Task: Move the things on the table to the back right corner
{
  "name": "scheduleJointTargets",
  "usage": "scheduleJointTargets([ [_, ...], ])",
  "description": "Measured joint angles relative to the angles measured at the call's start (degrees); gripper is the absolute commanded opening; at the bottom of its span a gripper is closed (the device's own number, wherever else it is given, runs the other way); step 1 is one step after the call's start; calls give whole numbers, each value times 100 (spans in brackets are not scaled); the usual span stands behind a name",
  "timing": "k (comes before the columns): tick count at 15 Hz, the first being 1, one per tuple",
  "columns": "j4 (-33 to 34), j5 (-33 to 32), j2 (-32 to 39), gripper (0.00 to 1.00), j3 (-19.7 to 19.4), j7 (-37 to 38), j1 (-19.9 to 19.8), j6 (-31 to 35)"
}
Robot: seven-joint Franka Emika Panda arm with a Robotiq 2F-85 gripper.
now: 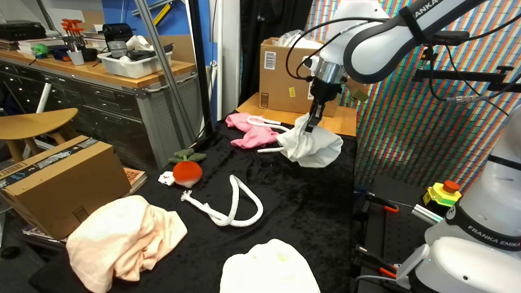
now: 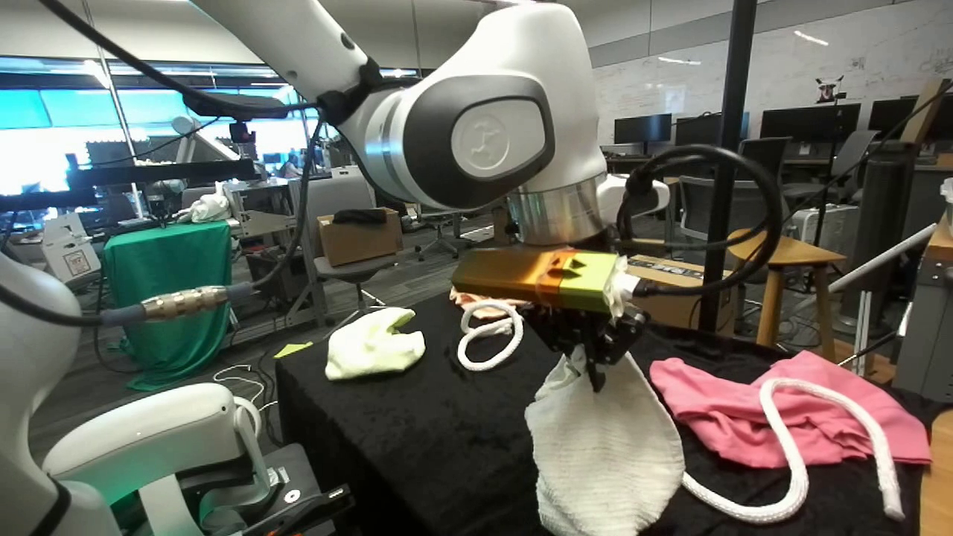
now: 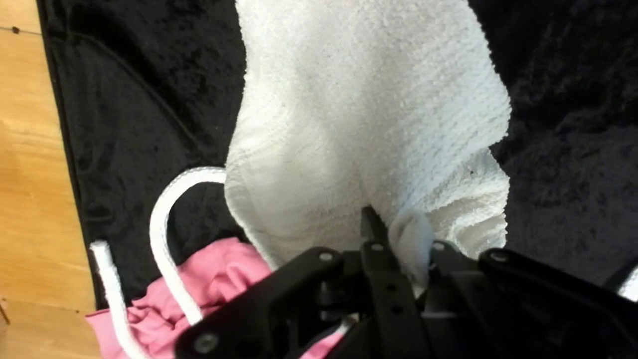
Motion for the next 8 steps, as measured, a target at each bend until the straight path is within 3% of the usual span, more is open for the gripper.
scheduleJointTargets([
  [8, 929, 0, -265, 9, 58, 616, 51, -606],
])
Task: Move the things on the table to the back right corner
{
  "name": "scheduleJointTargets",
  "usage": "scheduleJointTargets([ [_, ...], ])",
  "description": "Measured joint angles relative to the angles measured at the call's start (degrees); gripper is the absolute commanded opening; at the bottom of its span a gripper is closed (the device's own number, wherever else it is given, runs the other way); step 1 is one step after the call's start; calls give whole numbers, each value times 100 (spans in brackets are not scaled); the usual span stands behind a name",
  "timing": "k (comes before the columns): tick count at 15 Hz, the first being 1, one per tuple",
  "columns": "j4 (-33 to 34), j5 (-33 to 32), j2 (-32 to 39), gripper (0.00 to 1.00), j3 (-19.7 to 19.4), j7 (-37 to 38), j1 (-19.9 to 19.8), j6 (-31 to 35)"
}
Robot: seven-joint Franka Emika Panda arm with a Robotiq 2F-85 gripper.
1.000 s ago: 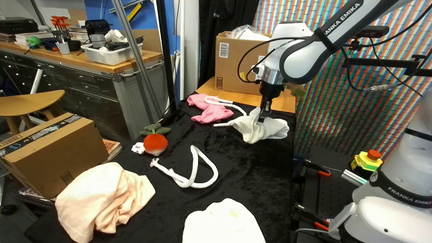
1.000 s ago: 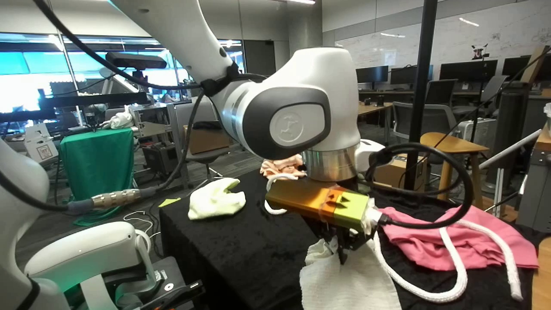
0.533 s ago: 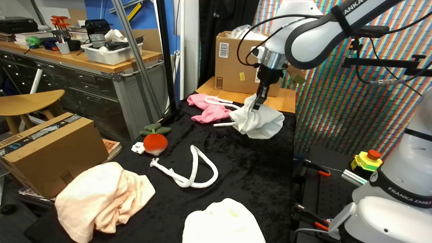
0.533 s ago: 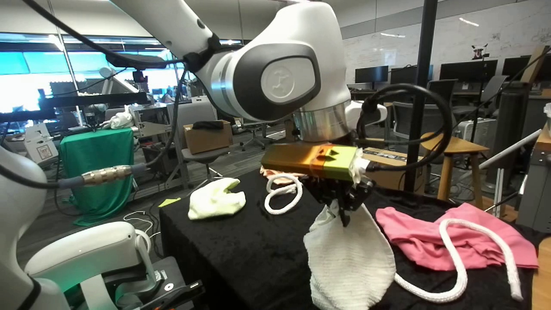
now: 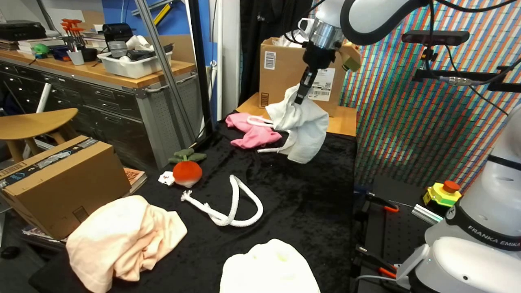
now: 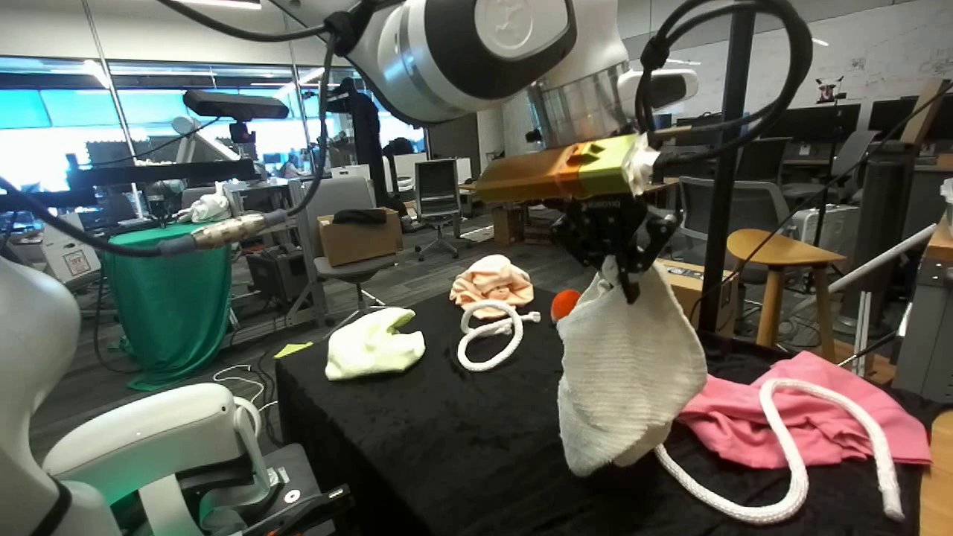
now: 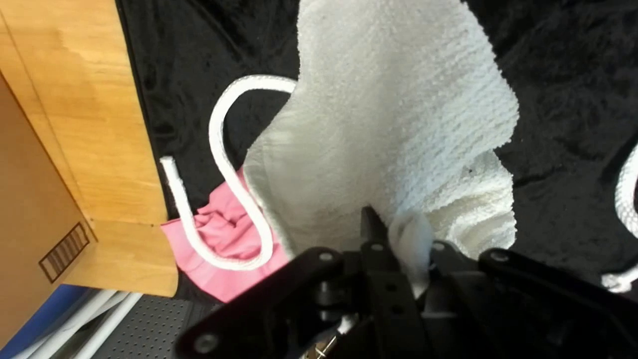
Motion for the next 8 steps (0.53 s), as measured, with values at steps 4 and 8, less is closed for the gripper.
scheduleJointTargets([
  [4, 618, 0, 189, 9, 37, 375, 0, -191],
  [8, 1328, -74, 633, 10, 67, 829, -5, -387],
])
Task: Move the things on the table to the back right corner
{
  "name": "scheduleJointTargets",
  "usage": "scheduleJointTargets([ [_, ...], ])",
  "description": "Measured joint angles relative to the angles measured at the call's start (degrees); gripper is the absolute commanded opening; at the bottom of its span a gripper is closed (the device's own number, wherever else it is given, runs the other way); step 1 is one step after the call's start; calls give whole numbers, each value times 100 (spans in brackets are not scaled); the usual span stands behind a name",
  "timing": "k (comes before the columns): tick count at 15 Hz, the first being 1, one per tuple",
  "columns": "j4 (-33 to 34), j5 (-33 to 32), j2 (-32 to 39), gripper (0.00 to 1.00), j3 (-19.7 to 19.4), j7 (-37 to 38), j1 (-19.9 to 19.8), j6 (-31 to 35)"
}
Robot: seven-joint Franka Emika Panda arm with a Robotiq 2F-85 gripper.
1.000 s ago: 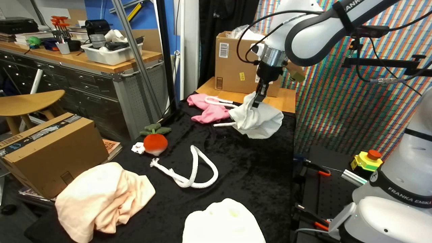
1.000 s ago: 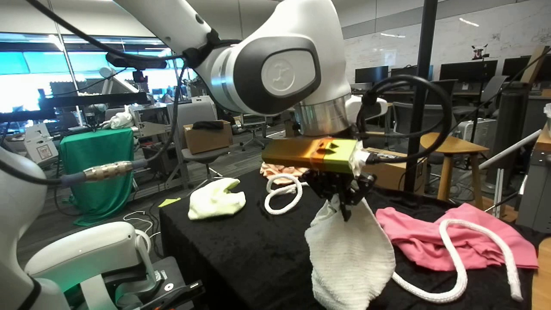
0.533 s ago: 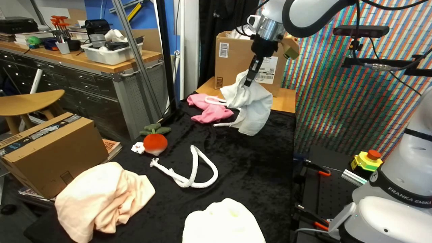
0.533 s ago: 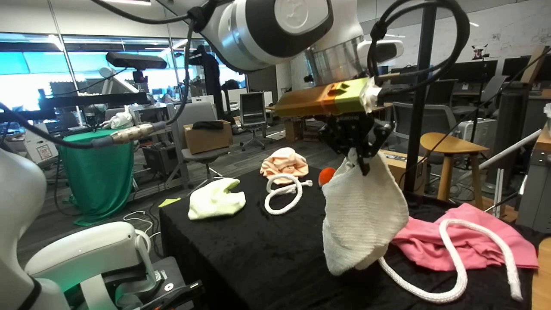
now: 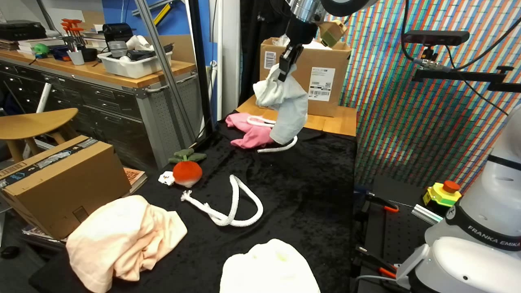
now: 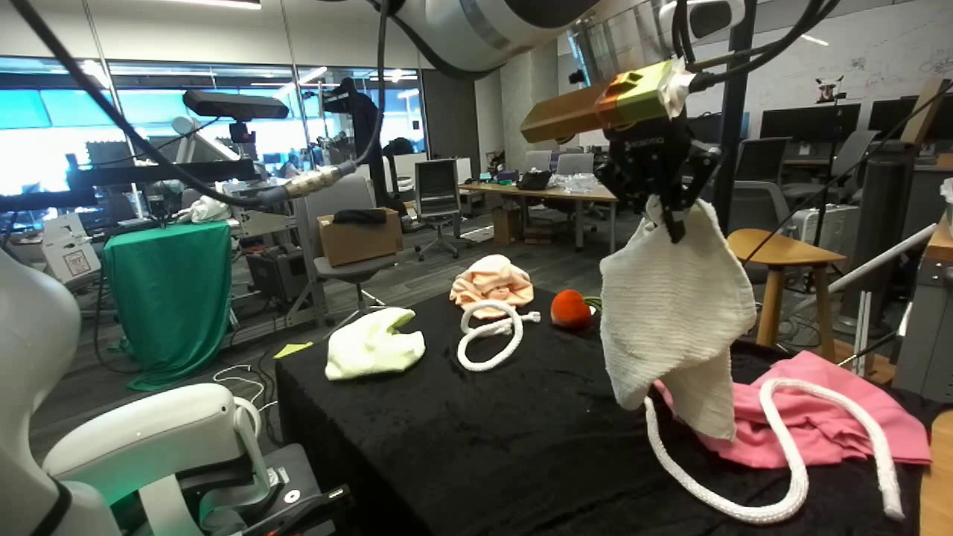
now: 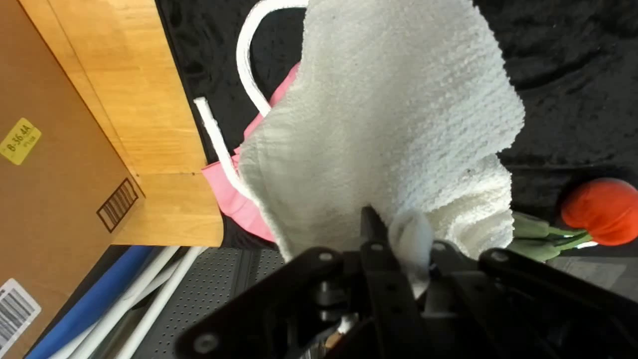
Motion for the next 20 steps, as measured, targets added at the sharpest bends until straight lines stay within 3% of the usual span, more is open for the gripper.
scheduleJointTargets([
  [9, 1140, -195, 1026, 10, -11, 1064, -66, -52],
  [10, 1206, -216, 1105, 35, -16, 1153, -67, -52],
  [11, 1269, -238, 1179, 36, -21, 1247, -67, -52],
  [19, 1559, -474, 1606, 96, -117, 1866, -71, -161],
  [20, 1535, -513, 1616, 100, -137, 1901, -71, -188],
])
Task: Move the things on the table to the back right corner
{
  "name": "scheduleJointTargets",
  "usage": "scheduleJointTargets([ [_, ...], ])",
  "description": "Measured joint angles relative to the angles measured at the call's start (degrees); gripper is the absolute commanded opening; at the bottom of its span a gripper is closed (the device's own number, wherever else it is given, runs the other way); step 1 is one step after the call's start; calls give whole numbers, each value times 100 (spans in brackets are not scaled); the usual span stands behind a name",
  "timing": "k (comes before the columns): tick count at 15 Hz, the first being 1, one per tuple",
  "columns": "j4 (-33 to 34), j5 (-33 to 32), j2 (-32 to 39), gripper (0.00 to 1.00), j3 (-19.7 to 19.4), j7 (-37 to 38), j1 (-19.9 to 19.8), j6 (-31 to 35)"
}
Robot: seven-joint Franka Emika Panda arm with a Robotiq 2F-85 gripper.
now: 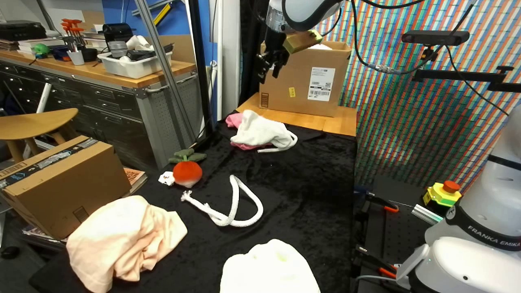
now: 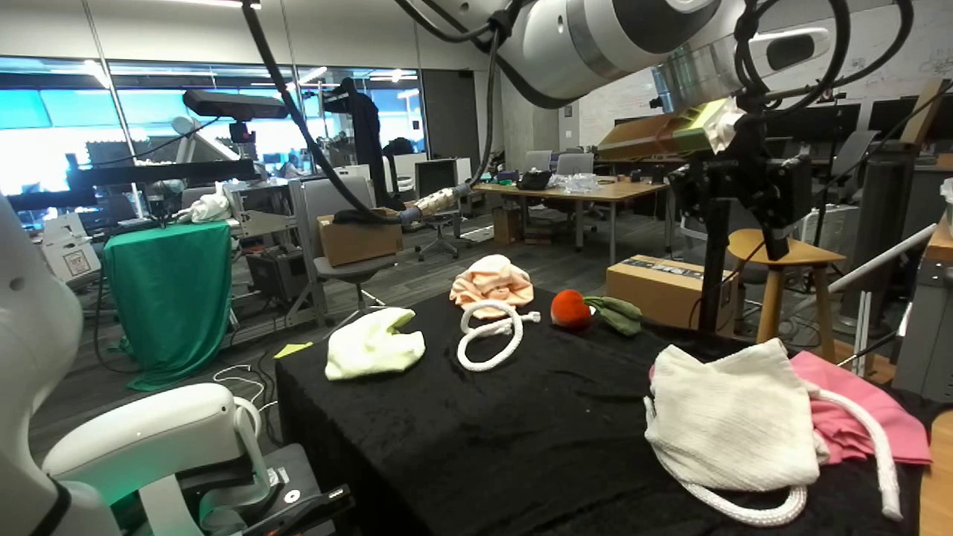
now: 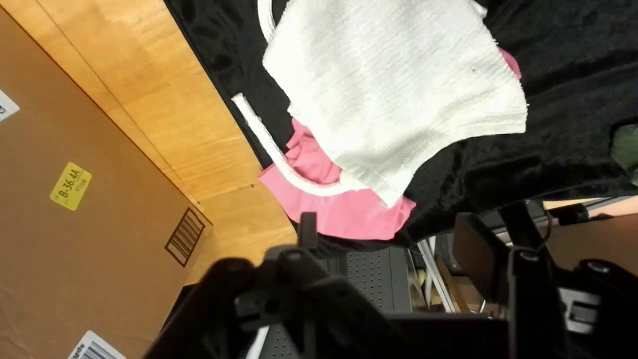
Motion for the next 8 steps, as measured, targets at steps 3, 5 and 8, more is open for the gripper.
scheduleJointTargets([
  [3, -272, -175, -92, 100, -21, 110, 4, -94],
  [5, -743, -324, -327, 100, 4, 210, 40, -96],
  [8, -1678, -511, -856, 100, 189, 570, 159, -116],
])
